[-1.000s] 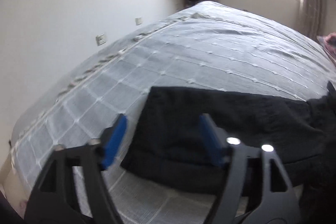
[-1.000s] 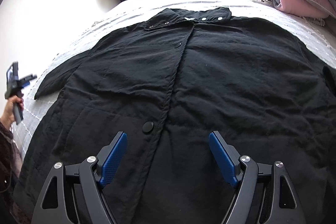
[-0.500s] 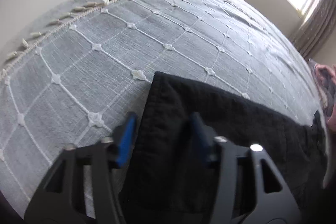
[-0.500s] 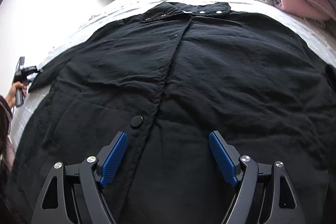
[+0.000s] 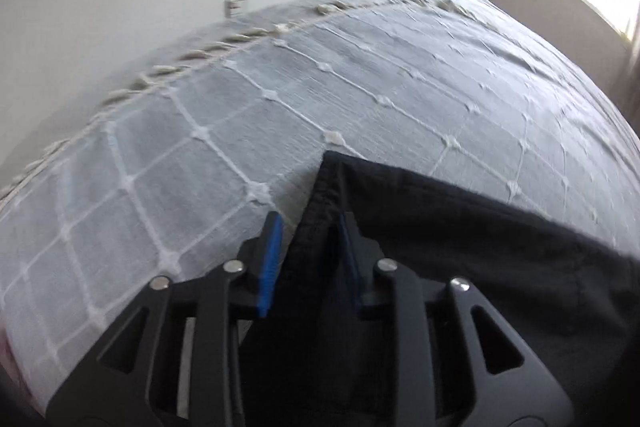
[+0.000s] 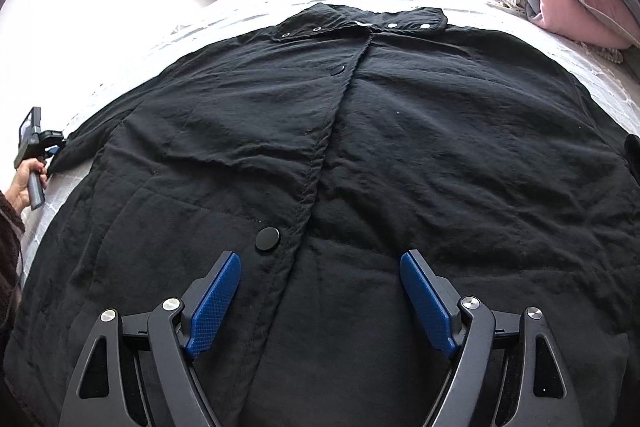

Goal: Fold large clothes

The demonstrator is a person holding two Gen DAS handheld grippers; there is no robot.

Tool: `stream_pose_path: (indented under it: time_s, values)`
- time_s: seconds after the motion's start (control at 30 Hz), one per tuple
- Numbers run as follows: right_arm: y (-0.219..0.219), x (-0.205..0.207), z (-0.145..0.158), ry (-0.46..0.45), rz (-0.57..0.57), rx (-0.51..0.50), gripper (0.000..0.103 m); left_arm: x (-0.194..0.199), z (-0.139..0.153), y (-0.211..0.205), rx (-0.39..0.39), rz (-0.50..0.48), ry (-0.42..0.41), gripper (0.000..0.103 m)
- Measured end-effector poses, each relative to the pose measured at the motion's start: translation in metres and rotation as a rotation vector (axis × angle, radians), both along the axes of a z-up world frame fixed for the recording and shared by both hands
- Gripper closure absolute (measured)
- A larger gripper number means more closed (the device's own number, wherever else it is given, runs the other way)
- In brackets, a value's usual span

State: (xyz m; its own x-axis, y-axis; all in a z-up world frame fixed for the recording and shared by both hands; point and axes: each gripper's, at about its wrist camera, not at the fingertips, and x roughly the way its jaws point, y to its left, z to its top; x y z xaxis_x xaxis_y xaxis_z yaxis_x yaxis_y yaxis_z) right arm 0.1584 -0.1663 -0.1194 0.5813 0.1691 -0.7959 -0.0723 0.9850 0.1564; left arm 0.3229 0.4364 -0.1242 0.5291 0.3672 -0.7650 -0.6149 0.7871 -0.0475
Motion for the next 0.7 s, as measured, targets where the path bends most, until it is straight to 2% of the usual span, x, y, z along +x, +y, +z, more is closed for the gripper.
stream_pose_path:
  time_s: [0.03,0.1,0.13,0.2,0.27,0.4,0.47,0.53,0.57,0.63,0.7]
  values:
    - [-0.001,0.001,0.000,0.001,-0.004,0.006,0.020,-0.003,0.008,-0.006,-0.002,-0.003,-0.028,0.061]
    - [-0.001,0.003,0.001,0.002,-0.010,0.011,0.020,-0.004,0.027,-0.034,0.023,-0.056,-0.075,0.040]
    - [0.000,0.005,0.001,0.001,-0.010,0.011,0.020,-0.003,0.037,-0.056,0.036,-0.125,-0.095,0.037]
    - [0.004,0.008,0.002,-0.004,-0.009,0.005,0.020,0.006,0.051,-0.105,0.019,-0.298,-0.109,0.023]
    - [0.008,0.013,0.004,-0.004,-0.007,-0.004,0.020,0.016,0.058,-0.164,-0.043,-0.488,-0.106,0.022]
    - [0.013,0.023,0.016,-0.038,0.005,-0.051,0.020,0.022,0.059,-0.276,-0.108,-0.798,-0.104,0.021]
    - [0.011,0.031,0.022,-0.065,0.005,-0.058,0.020,0.024,0.051,-0.318,-0.136,-0.896,-0.097,0.021]
    - [0.007,0.039,0.023,-0.080,-0.005,-0.062,0.019,0.032,0.033,-0.351,-0.173,-0.961,-0.075,0.021]
    - [0.003,0.044,0.021,-0.082,-0.016,-0.067,0.019,0.039,0.021,-0.358,-0.176,-0.961,-0.059,0.021]
    - [-0.013,0.053,0.013,-0.073,-0.050,-0.065,0.019,0.055,0.000,-0.357,-0.134,-0.907,-0.034,0.021]
    - [-0.037,0.055,0.001,-0.043,-0.104,-0.040,0.019,0.070,-0.015,-0.330,-0.096,-0.810,-0.006,0.021]
